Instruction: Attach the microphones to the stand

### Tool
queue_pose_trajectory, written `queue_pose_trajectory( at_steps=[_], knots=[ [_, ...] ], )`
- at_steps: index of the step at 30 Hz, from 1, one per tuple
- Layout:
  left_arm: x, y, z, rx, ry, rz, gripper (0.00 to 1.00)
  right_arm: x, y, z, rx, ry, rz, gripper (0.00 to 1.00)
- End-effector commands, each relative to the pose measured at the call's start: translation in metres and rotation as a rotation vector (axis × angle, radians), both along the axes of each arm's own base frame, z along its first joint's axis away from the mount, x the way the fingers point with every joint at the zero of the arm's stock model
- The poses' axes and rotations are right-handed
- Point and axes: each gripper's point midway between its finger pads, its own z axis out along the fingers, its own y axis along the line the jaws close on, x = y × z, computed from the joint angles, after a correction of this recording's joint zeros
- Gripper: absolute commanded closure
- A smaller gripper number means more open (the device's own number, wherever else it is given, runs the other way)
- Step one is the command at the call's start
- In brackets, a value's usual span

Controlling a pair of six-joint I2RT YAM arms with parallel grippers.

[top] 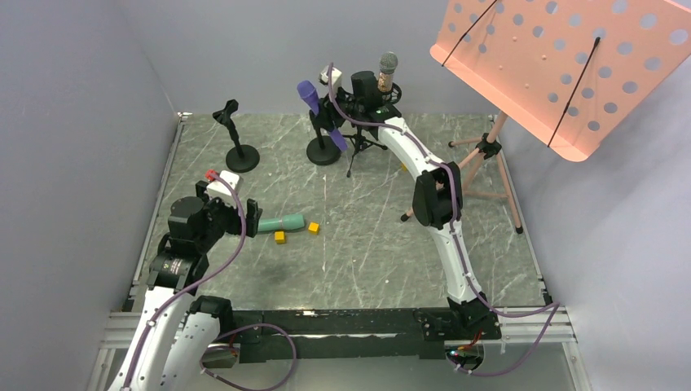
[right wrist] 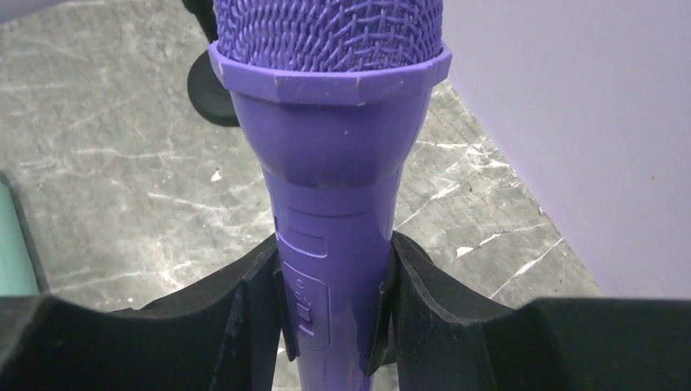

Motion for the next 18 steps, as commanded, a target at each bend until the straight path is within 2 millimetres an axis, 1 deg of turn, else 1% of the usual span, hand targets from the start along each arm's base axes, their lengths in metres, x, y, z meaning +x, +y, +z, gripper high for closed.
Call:
queue_pose_trajectory(
  at_steps=[1, 4, 6, 7, 10, 15, 16, 18],
  knots=[
    [0.005, 0.002, 0.012, -0.004, -0.049, 0.007, 0.01, 0.01, 0.014, 0.058, 0.116, -0.144, -0.029, 0.68],
    [0.004, 0.001, 0.014, -0.008, -0.057, 0.0, 0.01, 0.006, 0.01, 0.046, 0.084, -0.132, -0.022, 0.48],
    [0.003, 0.001, 0.015, -0.01, -0.062, 0.001, 0.01, -0.001, 0.007, 0.045, 0.072, -0.124, -0.005, 0.37],
    [0.002, 0.001, 0.015, -0.011, -0.064, 0.001, 0.01, -0.005, 0.005, 0.048, 0.07, -0.122, 0.007, 0.32],
    [0.002, 0.0, 0.017, -0.017, -0.069, -0.004, 0.01, -0.018, 0.001, 0.066, 0.077, -0.129, 0.032, 0.19],
    [0.0, 0.0, 0.018, -0.023, -0.075, -0.005, 0.01, -0.029, -0.007, 0.098, 0.075, -0.175, 0.032, 0.06],
    [-0.001, 0.0, 0.019, -0.024, -0.079, -0.002, 0.01, -0.032, -0.008, 0.106, 0.076, -0.187, 0.034, 0.01],
    [-0.002, 0.0, 0.02, -0.027, -0.084, 0.0, 0.01, -0.038, -0.01, 0.123, 0.085, -0.211, 0.043, 0.0]
  ],
)
